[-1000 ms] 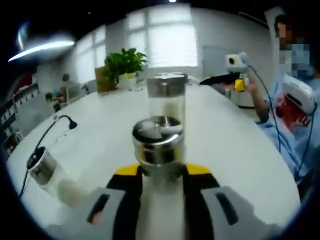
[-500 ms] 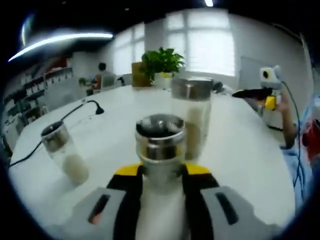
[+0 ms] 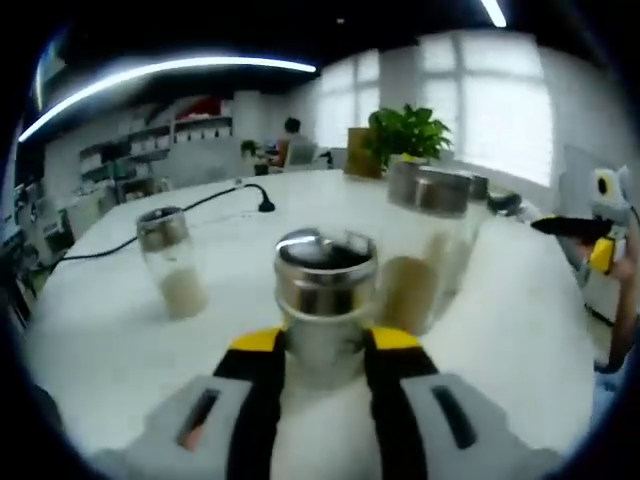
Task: Rotate the seasoning bottle until the label or dispensing opening points toward the visible target arrow and the bottle remains upright within the marked orientation range
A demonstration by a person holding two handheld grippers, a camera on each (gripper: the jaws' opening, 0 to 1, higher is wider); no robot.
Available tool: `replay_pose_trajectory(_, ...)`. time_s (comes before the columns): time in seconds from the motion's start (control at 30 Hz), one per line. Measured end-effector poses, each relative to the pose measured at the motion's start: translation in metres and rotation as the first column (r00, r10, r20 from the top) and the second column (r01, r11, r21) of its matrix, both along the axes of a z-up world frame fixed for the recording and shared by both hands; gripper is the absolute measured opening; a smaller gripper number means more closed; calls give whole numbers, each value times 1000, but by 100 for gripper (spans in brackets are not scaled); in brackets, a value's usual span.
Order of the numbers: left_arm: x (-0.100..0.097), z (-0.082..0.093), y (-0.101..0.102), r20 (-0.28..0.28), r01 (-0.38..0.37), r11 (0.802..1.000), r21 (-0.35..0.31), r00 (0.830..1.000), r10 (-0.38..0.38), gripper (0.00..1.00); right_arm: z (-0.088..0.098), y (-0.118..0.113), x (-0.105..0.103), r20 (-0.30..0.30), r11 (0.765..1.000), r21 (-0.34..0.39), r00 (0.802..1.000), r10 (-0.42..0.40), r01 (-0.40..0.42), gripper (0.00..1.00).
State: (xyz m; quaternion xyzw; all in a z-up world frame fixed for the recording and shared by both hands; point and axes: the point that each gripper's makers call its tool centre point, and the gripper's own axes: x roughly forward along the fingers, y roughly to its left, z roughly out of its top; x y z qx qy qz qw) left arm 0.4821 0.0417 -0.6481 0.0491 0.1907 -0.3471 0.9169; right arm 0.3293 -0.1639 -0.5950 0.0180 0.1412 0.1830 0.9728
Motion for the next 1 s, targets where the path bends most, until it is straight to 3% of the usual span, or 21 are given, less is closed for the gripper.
replay_pose_trajectory(0.13, 0, 0, 0, 13, -20, 1000, -4, 1000, 20, 33, 10, -1, 2, 41, 999, 35, 999, -20, 18, 98)
replay_pose_trajectory(0.27, 0, 0, 1, 19, -32, 999, 0, 999, 32, 33, 11, -2, 0, 46, 1000, 4, 999, -26, 26, 98)
replay_pose_trajectory(0.33, 0, 0, 2, 9, -57, 998, 4, 998, 57, 33, 16, -5, 2, 67, 996, 57, 996, -65, 61, 98)
replay_pose_trajectory(0.5, -1, -1, 0, 18, -126, 992, 12, 992, 126, 33, 10, 5, 0, 40, 1000, 11, 999, -28, 27, 98)
replay_pose_trajectory(0.77, -2, -1, 0, 35, -148, 989, 8, 988, 148, 33, -1, 26, 0, 5, 999, 23, 1000, 23, -23, 98)
replay_pose_trajectory(1.0, -1, -1, -1, 33, -161, 987, 4, 986, 161, 33, -5, 32, 0, -4, 999, 11, 999, 37, -37, 98)
